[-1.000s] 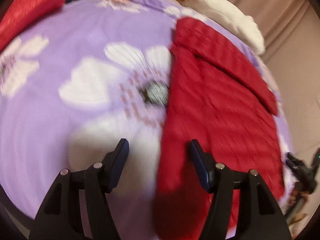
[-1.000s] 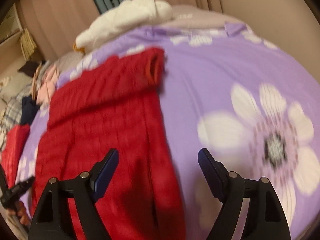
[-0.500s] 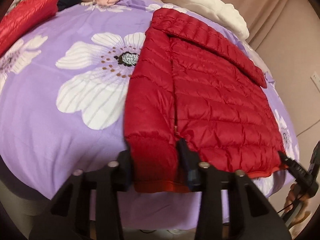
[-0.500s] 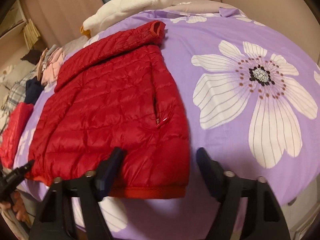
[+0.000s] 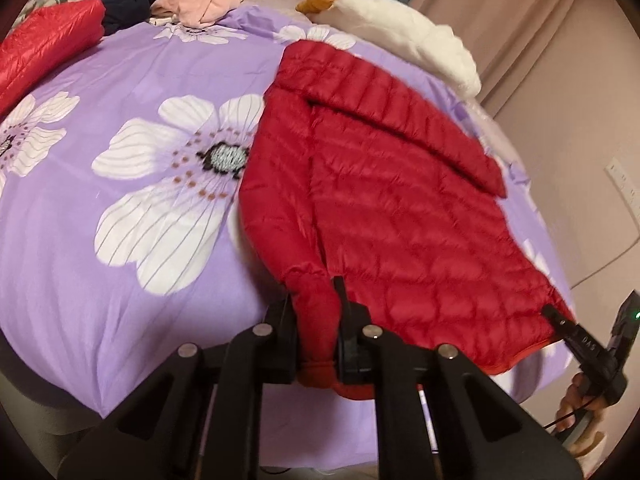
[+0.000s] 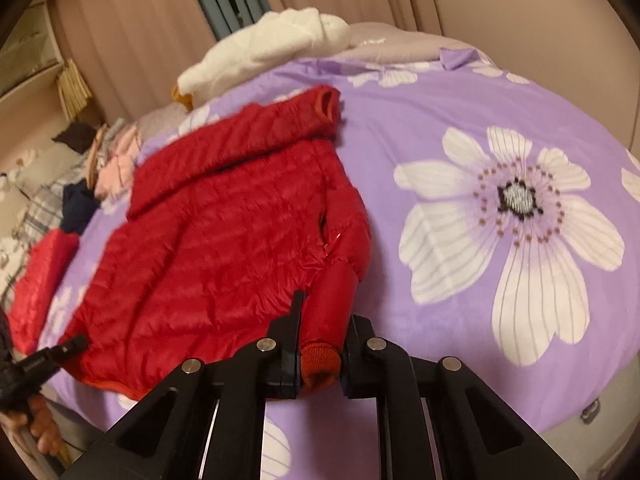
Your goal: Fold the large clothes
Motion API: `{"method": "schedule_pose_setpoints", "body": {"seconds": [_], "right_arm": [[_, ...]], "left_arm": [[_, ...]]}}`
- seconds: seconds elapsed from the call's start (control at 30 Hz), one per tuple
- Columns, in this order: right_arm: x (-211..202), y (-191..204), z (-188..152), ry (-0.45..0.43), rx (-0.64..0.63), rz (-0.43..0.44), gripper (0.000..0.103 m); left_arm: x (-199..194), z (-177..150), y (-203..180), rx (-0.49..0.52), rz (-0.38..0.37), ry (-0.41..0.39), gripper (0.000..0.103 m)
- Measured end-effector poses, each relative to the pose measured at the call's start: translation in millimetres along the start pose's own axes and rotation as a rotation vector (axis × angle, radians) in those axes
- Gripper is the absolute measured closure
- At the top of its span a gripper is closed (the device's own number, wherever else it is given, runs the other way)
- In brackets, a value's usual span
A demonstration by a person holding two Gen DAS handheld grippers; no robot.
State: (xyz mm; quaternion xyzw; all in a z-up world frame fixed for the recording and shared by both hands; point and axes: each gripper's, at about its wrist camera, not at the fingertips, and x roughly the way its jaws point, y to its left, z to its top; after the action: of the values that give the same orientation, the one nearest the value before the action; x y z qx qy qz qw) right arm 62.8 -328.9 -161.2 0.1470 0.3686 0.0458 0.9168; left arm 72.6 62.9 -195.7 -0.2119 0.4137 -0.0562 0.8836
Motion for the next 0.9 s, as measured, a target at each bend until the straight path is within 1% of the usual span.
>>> {"method": "schedule_pose_setpoints", "body": {"seconds": [0.13, 0.23, 0.3, 0.4, 0.53, 0.6, 0.67, 0.8, 0.9], "right_arm": [[-9.8, 5.6, 18.5, -0.033, 0.011, 0.034, 0.089], [-13.0, 15.2, 40.9, -0.071, 0.009, 0.055, 0.089], [-12.6, 20.1, 55.7, -0.09, 0.009, 0.065, 0.089], [-11.0, 25.7, 78.3, -0.115, 0.016, 0.08, 0.089], [-4.3, 33.2, 110.7, -0.149, 0.014, 0.096, 0.089], [5.0, 38.6, 132.2, -0.164, 0.005, 0.092, 0.089], [17.7, 44.6, 155.9, -0.173, -0.002, 0.093, 0.089], [53.4, 54.9, 208.3, -0.189, -0.003, 0.099, 0.089], [90.6, 61.2, 239.1, -0.176, -0.01, 0.047, 0.089]], "left_arm": [[-10.7, 23.8, -7.4, -0.03, -0.043, -0.037, 0.091], [-17.8, 47.3, -14.1, -0.061, -0.1, -0.067, 0.091], [-17.0, 67.8, -19.4, -0.086, -0.135, -0.084, 0.091], [-10.4, 97.1, -24.2, -0.12, -0.16, -0.101, 0.091], [-4.5, 139.7, -29.0, -0.157, -0.189, -0.158, 0.091], [3.0, 163.7, -28.7, -0.195, -0.206, -0.181, 0.091], [12.5, 188.6, -29.0, -0.209, -0.192, -0.201, 0.091], [42.4, 241.1, -37.0, -0.187, -0.11, -0.257, 0.091], [78.3, 277.9, -36.2, -0.204, -0.041, -0.242, 0.09]]}}
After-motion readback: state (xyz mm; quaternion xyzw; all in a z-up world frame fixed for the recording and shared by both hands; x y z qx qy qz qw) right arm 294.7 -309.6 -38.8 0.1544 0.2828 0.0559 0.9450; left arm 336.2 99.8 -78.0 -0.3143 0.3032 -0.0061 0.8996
